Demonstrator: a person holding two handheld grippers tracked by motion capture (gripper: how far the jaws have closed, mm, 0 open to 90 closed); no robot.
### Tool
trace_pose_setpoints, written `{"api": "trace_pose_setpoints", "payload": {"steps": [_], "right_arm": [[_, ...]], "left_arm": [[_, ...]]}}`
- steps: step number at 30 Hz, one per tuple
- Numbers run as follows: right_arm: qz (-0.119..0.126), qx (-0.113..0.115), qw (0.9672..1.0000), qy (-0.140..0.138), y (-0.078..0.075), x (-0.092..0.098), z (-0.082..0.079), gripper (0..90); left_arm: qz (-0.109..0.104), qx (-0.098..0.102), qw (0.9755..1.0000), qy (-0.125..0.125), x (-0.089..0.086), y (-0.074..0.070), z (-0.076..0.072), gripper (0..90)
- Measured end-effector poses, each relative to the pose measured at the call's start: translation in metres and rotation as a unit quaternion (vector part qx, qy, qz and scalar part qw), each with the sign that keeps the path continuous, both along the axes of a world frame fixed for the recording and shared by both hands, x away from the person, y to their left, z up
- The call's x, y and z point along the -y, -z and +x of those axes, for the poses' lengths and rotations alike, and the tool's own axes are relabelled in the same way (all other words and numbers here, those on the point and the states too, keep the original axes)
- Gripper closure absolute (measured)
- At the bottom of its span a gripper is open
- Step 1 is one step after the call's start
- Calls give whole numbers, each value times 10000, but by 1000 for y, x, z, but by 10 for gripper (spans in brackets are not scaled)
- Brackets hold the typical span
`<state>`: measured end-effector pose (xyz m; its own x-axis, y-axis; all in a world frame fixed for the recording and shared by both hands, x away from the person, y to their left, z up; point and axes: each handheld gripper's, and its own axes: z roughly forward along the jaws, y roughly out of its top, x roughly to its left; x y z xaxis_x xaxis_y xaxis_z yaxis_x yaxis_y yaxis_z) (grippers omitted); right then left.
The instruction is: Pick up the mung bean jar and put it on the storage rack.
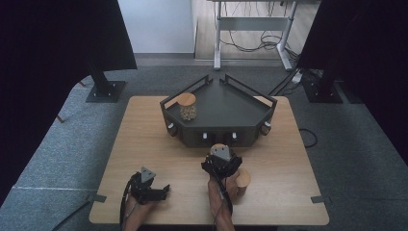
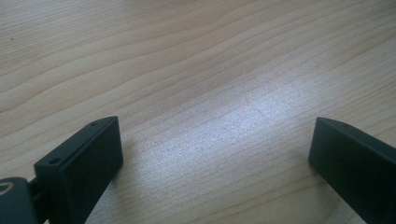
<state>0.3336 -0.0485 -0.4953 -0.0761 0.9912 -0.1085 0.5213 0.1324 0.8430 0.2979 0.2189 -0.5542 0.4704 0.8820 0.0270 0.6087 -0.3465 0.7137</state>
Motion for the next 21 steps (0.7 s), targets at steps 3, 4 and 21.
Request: {"api": "trace_pose_setpoints", "payload": {"steps": [3, 4, 21], "right_arm": [[43, -36, 10000, 25, 2, -1, 3, 168], [50, -63, 10000, 46, 3, -1, 4, 168], [-2, -131, 9995, 287, 12, -6, 14, 224]], "left_arm": [[4, -2, 10000, 10, 0, 0, 0, 26], [3, -5, 10000, 12, 0, 0, 0, 26], [10, -1, 10000, 45, 0, 0, -1, 26]]}}
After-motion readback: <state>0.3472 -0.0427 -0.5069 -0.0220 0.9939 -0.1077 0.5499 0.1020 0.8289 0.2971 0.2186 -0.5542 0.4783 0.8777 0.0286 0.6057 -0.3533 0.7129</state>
